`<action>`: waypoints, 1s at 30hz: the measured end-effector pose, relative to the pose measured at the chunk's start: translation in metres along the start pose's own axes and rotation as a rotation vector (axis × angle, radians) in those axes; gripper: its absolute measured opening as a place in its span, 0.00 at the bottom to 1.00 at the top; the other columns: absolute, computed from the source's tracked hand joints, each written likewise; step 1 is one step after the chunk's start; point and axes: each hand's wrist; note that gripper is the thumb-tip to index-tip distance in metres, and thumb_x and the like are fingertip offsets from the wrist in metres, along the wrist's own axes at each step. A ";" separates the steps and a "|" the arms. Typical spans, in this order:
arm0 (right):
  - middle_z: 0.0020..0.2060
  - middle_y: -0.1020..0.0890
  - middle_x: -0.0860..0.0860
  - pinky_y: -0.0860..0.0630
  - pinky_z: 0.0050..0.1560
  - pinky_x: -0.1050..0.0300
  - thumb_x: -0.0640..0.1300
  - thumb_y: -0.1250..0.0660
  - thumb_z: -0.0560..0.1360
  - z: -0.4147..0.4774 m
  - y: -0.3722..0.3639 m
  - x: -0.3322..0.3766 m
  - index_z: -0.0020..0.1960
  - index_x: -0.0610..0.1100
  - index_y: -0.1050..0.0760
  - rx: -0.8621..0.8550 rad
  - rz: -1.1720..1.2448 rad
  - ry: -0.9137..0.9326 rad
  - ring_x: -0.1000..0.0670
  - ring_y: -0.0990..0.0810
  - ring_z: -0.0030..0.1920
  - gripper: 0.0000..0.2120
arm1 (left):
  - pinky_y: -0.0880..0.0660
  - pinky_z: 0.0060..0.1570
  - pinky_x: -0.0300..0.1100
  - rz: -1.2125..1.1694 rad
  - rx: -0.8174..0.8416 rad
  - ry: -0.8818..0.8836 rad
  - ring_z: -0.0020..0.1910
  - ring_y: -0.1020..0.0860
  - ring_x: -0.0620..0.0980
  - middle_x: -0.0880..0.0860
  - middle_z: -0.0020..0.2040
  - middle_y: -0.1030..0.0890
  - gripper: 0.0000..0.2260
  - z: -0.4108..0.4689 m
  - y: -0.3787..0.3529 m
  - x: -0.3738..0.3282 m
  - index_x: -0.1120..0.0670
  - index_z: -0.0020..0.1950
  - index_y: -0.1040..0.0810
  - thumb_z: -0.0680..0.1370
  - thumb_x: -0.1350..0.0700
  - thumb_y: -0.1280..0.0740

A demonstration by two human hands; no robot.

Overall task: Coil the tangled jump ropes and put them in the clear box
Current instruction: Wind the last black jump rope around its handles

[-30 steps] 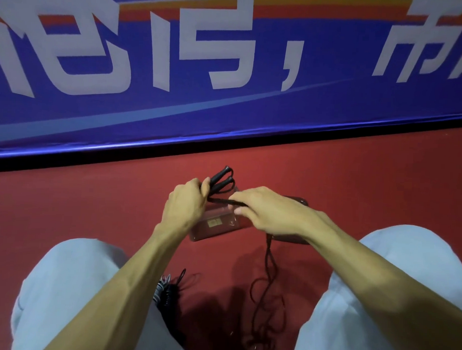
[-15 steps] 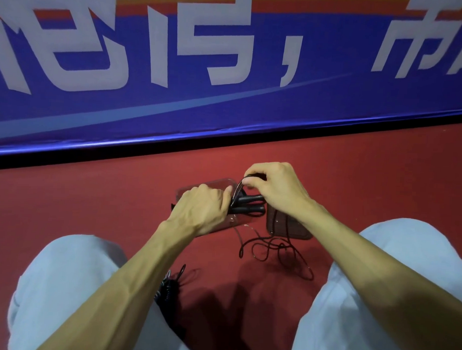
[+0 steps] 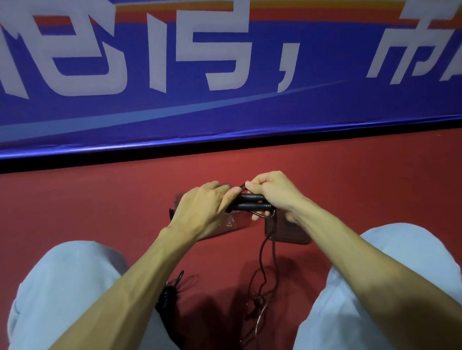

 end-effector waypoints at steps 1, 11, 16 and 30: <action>0.27 0.20 0.42 0.34 0.18 0.64 0.42 0.34 0.79 0.001 0.002 -0.001 0.39 0.40 0.24 -0.018 0.012 -0.006 0.43 0.19 0.25 0.11 | 0.27 0.45 0.50 -0.085 0.015 0.026 0.48 0.26 0.52 0.49 0.44 0.26 0.27 0.000 -0.001 0.000 0.53 0.56 0.24 0.77 0.35 0.53; 0.33 0.18 0.43 0.23 0.27 0.58 0.44 0.30 0.73 -0.001 0.017 0.003 0.45 0.37 0.21 0.060 0.227 -0.162 0.46 0.20 0.27 0.09 | 0.32 0.35 0.45 -0.441 0.161 -0.034 0.33 0.29 0.52 0.54 0.38 0.25 0.27 -0.002 -0.006 0.007 0.46 0.68 0.41 0.74 0.62 0.35; 0.34 0.22 0.46 0.34 0.26 0.61 0.50 0.39 0.78 0.010 0.026 0.003 0.38 0.42 0.22 0.101 0.553 -0.217 0.51 0.27 0.23 0.16 | 0.33 0.32 0.34 -0.875 0.051 -0.005 0.31 0.32 0.43 0.45 0.37 0.27 0.21 -0.001 0.008 0.007 0.49 0.69 0.34 0.79 0.66 0.37; 0.25 0.23 0.54 0.27 0.31 0.60 0.44 0.36 0.79 -0.006 0.013 0.001 0.45 0.45 0.28 0.416 -0.567 0.069 0.54 0.18 0.31 0.06 | 0.30 0.30 0.41 -0.769 -0.130 0.371 0.25 0.30 0.45 0.50 0.31 0.25 0.07 0.009 0.007 0.022 0.55 0.46 0.27 0.80 0.53 0.35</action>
Point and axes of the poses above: each hand's wrist, its own z-axis towards the middle knuckle, its own y-axis out of the back of the hand, x = y × z
